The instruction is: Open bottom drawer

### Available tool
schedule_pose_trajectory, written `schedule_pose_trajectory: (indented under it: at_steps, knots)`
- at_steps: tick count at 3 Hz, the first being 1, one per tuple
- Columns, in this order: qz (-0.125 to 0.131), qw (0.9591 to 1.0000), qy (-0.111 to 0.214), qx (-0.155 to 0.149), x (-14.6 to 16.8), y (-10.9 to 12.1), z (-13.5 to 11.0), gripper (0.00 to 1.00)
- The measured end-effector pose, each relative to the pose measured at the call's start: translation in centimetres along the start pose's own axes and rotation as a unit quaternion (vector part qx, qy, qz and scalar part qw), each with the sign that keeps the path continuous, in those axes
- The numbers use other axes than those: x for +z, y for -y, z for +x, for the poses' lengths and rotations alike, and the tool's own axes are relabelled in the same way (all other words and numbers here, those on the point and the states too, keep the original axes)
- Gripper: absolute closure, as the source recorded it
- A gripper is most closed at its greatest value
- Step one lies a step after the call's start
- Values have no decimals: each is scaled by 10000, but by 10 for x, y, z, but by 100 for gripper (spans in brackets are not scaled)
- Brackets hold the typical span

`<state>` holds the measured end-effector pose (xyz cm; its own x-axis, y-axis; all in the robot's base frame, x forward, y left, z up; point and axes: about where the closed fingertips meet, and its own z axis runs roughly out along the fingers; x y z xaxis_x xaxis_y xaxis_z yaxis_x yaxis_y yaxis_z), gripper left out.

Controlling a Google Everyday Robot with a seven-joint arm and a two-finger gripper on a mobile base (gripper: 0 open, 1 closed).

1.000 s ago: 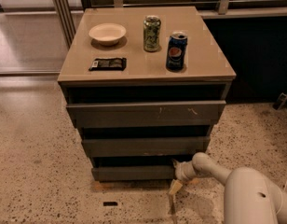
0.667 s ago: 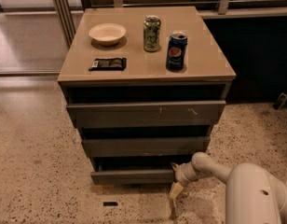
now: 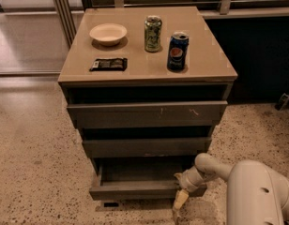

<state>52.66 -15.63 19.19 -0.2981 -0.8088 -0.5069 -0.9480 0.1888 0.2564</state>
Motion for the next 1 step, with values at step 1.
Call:
schedule_pose_trajectory:
  at_steps: [1]
  knots:
    - [0, 10000, 0, 0, 0, 0, 0, 0]
